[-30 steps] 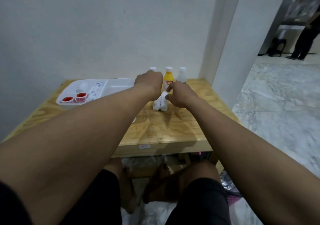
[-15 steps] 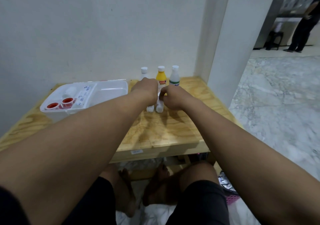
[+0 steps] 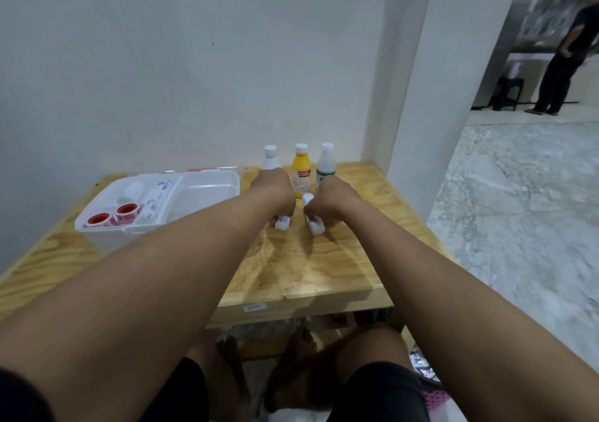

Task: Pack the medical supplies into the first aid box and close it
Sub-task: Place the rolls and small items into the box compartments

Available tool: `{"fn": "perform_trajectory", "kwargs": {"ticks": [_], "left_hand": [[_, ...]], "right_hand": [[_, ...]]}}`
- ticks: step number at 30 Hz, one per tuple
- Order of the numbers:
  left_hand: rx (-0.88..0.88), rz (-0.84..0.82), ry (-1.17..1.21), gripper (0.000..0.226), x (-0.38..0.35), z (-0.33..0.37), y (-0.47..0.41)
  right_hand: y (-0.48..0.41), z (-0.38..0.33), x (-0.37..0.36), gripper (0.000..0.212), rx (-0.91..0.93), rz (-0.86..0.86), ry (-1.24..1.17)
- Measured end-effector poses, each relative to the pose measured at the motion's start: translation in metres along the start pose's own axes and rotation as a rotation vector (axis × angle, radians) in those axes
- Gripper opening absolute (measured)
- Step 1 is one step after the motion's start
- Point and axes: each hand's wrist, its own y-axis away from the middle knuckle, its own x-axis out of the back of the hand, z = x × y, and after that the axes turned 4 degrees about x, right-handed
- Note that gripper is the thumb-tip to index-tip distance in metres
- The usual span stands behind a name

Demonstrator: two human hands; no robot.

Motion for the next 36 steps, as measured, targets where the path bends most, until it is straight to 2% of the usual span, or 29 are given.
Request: {"fn": "perform_trajectory", "kwargs": {"ticks": [3, 8, 13, 16, 18, 24, 26, 29, 31, 36], "left_hand": [[-0.001, 0.003, 0.064, 0.024, 0.001, 0.002, 0.002], [-0.023, 0.056, 0.163, 0.024, 0.016, 0.006, 0.012], [-0.041, 0.089, 0.3, 0.026, 0.047, 0.0, 0.025], [-0.048, 0.072, 0.461, 0.018, 0.068, -0.012, 0.033], [-0.053, 0.06, 0.558, 0.026, 0.081, -0.024, 0.037], [-0.112, 0.159, 0.701, 0.016, 0.107, -0.067, 0.054], [-0.106, 0.169, 0.741, 0.022, 0.111, -0.083, 0.057], [-0.111, 0.137, 0.785, 0.052, 0.117, -0.105, 0.059], [-0.12, 0.13, 0.789, 0.06, 0.12, -0.116, 0.06], [-0.124, 0.161, 0.73, 0.026, 0.122, -0.136, 0.065]], "right_hand": [[0.005, 0.004, 0.006, 0.014, -0.024, -0.011, -0.051], [0.018, 0.007, 0.023, 0.021, -0.036, 0.042, -0.225], [0.037, -0.011, 0.047, 0.011, -0.024, 0.103, -0.299], [0.045, -0.028, 0.057, 0.024, 0.001, 0.103, -0.335], [0.049, -0.041, 0.062, 0.032, 0.027, 0.094, -0.336], [0.06, -0.084, 0.065, 0.015, 0.128, 0.095, -0.356], [0.064, -0.097, 0.063, 0.014, 0.165, 0.083, -0.368], [0.068, -0.115, 0.059, 0.023, 0.219, 0.08, -0.359], [0.069, -0.126, 0.055, 0.024, 0.258, 0.09, -0.362], [0.074, -0.145, 0.04, 0.027, 0.381, 0.059, -0.337]]}}
